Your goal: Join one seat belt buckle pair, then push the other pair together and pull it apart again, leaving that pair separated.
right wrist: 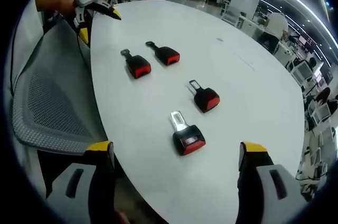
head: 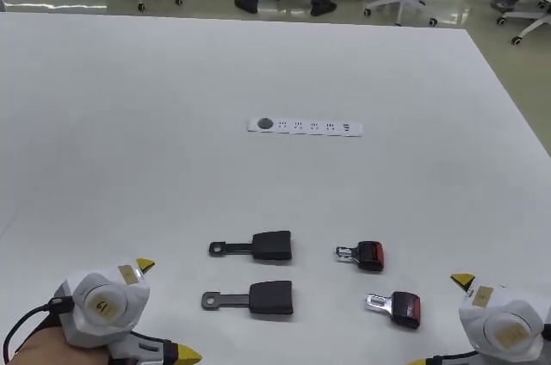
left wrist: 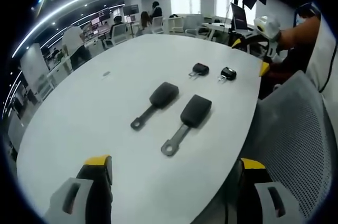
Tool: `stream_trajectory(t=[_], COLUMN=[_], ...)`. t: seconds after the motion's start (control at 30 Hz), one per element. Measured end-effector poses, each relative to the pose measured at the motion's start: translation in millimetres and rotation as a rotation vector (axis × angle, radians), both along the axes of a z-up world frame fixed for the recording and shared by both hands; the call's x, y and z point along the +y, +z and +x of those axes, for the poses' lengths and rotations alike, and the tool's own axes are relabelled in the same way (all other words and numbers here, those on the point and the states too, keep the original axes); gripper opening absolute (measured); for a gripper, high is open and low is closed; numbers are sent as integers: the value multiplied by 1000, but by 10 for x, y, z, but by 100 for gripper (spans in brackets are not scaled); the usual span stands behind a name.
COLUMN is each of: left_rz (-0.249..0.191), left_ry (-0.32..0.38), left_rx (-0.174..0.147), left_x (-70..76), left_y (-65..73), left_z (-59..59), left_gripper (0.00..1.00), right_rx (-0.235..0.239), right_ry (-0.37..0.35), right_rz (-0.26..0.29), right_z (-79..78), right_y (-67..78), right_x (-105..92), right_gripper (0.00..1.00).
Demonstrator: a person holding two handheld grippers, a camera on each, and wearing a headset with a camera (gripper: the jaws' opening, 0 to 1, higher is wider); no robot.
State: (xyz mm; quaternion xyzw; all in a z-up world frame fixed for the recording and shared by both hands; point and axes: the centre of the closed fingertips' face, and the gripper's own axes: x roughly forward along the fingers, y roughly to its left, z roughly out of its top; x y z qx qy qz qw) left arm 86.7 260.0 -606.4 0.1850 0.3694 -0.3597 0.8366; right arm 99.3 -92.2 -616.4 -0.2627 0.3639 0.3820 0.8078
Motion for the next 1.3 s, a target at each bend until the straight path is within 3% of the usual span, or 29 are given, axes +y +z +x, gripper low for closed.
stream_trajectory(t=[0.4,0.5,0.6,0.87,1.3], left_rz=[8,20,31,30,52], left_ry=[-21,-19,-28,-59,-129], left_rx=[4,16,15,20,27], left_x=[-35,-17,-24,-104,-304], left_y=[2,-14,-24,-31,-96], left_z=[-17,-21,-14,14,203], left_gripper=[98,93,92,88,87], right_rx=[-9,-6,-15,-25,-3], right_ry=[0,5,32,47,91], right_rz=[3,1,-22,-16,-51], right_z=[38,40,51,94,171], right_y=[16,13,-1,11,-79], right_x=[11,6,-9,29,61], right_gripper=[96,94,90,81,73])
